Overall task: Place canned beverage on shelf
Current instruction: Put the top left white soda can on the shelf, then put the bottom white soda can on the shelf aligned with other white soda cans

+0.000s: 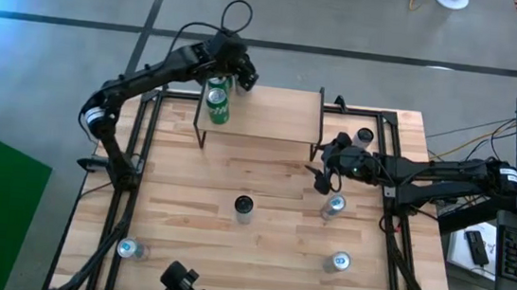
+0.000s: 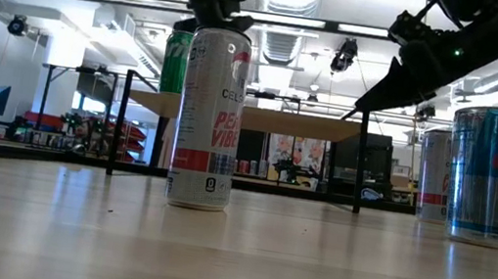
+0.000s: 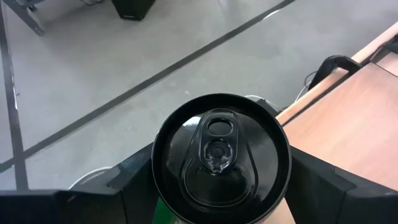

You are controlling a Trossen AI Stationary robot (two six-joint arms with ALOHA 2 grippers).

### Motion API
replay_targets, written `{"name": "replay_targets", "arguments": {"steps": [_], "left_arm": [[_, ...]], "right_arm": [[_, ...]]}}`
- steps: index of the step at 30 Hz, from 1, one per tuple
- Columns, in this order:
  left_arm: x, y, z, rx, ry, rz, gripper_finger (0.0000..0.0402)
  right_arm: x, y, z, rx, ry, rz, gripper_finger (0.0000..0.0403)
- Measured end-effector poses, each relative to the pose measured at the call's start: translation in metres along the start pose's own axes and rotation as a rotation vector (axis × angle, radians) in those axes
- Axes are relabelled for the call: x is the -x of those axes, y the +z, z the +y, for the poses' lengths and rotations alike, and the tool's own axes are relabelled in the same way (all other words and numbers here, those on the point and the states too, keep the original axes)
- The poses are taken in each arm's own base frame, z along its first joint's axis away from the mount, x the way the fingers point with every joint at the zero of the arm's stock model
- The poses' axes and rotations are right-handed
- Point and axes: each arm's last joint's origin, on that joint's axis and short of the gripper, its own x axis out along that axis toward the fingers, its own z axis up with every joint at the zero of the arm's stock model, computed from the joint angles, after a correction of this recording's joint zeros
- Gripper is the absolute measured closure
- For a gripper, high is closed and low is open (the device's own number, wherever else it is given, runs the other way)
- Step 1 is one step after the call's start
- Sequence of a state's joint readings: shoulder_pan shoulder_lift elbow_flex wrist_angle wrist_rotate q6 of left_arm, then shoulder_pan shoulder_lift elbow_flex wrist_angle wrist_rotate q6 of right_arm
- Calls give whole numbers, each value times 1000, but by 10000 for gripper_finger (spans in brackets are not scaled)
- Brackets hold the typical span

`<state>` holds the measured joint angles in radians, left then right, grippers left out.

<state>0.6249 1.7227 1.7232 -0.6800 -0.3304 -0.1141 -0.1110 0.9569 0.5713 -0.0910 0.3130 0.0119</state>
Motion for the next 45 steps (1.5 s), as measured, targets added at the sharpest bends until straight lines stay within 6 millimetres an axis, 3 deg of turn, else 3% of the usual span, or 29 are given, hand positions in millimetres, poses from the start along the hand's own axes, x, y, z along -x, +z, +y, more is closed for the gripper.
{"name": "replay_targets", "arguments": {"steps": [6,16,29,33,39,42,45], "left_arm": [[5,4,-1,8,-14,-21,138],[-14,4,-6,-5,0,-27,137],[0,13,-1,-35,18,-54,78],[14,25,-3,-42,7,-91,59],[54,39,-18,-96,-52,-135,48],[74,33,-38,-149,-93,-152,47],[93,14,-67,-243,-67,-160,47]], "right_arm": [[-1,0,-4,-25,-19,1,77],[-1,0,-5,-25,-21,3,77],[-2,1,-6,-20,-21,-5,77],[-2,2,-6,-29,-21,-15,77],[-1,3,-5,-50,-18,-26,77],[-1,8,-3,-57,59,-76,77],[1,12,-1,-57,166,-117,77]]}}
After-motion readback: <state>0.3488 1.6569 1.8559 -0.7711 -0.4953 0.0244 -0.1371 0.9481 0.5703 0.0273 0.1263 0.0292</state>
